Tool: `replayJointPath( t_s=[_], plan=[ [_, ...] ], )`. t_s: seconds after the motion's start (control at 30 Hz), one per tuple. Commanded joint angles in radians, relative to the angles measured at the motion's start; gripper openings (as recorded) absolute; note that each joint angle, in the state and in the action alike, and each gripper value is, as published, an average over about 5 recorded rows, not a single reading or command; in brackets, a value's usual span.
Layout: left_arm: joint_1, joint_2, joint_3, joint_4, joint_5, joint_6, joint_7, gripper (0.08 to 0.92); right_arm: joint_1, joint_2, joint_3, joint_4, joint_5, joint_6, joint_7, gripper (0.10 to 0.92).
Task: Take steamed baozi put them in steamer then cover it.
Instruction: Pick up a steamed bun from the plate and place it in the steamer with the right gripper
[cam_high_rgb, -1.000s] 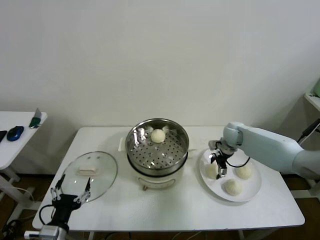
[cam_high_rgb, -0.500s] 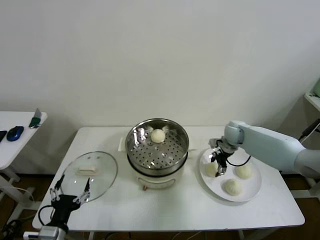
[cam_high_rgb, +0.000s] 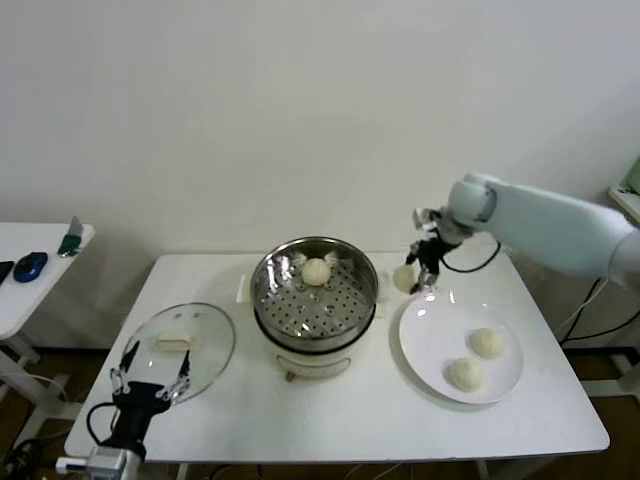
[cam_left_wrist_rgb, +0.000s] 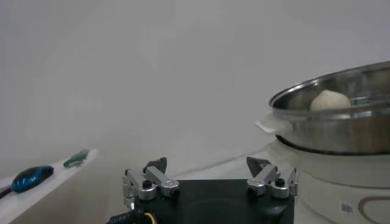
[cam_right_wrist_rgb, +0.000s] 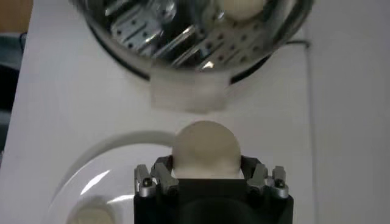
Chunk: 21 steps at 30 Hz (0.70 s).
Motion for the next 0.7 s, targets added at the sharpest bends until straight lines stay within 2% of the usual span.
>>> replayJointPath(
  t_s=[0.03,0.37,0.7],
  plan=[
    [-0.011,0.012,0.022,-0.013,0.012,0.001,0.002,0.823,0.299,0.126,-0.144,0.027,0.312,-0.028,0.001,0.712],
    [0.009,0.024,0.021,-0.027,-0.001,-0.006,0.001,0.823,0.207,0.303,-0.122,0.076,0.366,-0.103,0.059,0.712],
    [0.032,0.026,0.008,-0.034,-0.019,-0.015,-0.002,0.823,0.042,0.508,-0.128,-0.101,0.324,-0.109,0.071,0.712]
  ],
)
